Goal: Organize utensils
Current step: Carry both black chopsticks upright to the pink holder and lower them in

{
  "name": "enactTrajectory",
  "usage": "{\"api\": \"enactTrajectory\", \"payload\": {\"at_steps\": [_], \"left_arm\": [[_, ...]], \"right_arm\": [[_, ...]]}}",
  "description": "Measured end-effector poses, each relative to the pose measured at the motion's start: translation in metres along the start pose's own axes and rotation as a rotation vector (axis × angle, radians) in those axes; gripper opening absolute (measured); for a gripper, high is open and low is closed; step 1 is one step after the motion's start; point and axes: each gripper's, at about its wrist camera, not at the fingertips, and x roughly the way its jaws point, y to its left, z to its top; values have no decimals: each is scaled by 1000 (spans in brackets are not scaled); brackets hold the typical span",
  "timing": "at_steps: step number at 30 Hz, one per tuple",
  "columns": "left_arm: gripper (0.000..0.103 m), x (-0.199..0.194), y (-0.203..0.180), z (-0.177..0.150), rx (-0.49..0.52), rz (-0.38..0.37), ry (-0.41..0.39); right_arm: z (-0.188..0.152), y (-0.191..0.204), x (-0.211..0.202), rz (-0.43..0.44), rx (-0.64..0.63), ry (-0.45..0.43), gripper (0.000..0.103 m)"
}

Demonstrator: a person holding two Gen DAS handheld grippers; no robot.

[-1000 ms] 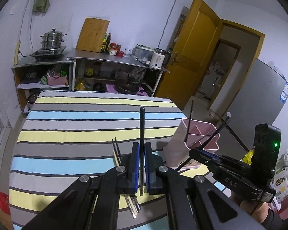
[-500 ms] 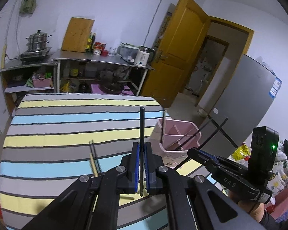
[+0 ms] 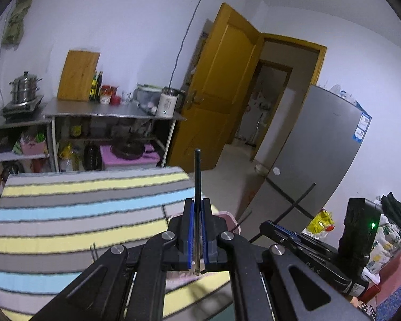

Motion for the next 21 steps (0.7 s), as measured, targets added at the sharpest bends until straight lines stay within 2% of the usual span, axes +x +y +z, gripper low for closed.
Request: {"api": "enactTrajectory", "payload": {"at_steps": [4, 9, 21], "left_arm": [[4, 16, -4, 14, 13, 10, -9], [4, 42, 0, 16, 20, 32, 3], [4, 94, 21, -22, 8, 50, 112]], "right_arm": [[15, -8, -4, -22, 9, -39, 6], [21, -19, 6, -39, 30, -47, 6], [-8, -30, 50, -57, 41, 51, 6]]}}
